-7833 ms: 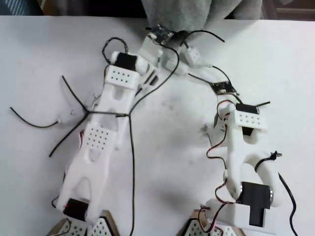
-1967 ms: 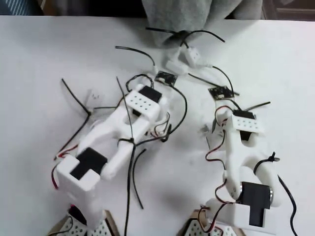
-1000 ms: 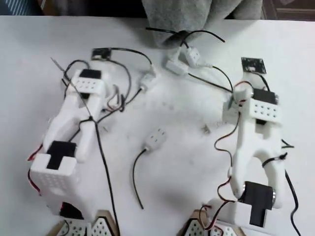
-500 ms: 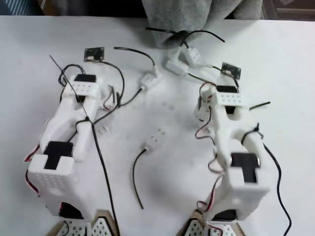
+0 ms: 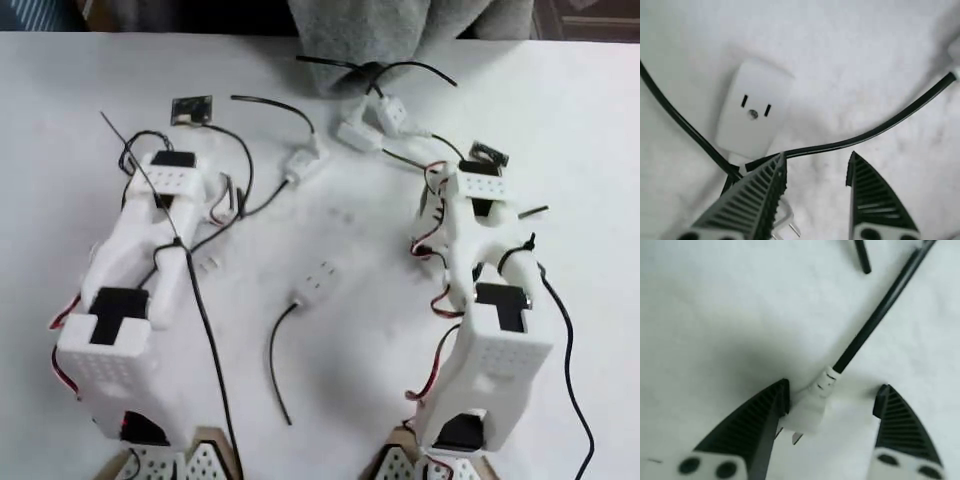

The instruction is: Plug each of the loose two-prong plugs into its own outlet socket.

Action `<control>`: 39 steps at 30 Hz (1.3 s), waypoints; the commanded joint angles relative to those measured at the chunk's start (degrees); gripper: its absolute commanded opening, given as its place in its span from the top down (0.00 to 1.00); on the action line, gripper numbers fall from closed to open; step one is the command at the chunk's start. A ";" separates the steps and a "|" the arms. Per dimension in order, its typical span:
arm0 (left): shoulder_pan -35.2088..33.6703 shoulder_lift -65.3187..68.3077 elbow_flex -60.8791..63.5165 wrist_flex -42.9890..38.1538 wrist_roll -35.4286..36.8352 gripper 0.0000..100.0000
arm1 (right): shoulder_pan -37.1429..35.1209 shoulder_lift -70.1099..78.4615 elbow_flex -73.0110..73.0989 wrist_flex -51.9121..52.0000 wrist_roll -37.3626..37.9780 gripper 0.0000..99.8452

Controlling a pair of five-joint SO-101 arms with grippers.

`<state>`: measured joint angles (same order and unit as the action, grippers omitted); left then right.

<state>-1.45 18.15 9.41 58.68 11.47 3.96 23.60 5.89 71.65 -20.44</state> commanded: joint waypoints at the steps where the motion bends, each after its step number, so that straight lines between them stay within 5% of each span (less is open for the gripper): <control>1: 0.57 -3.38 -0.26 -1.05 -0.18 0.79 | -0.04 0.04 -0.53 1.98 0.00 0.85; 16: 0.75 -3.38 -0.35 -1.14 -0.18 0.79 | -3.82 5.05 -5.98 5.67 13.01 0.98; 24: 0.75 -3.38 -0.26 -1.14 -0.18 0.79 | -12.18 -6.29 -5.80 5.76 23.74 0.98; 39: 0.75 -3.38 -0.26 -1.14 -0.18 0.79 | -15.52 -31.60 -5.54 8.31 35.96 0.98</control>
<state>-1.36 18.15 9.41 58.68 11.47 -9.32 1.36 1.05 78.07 12.00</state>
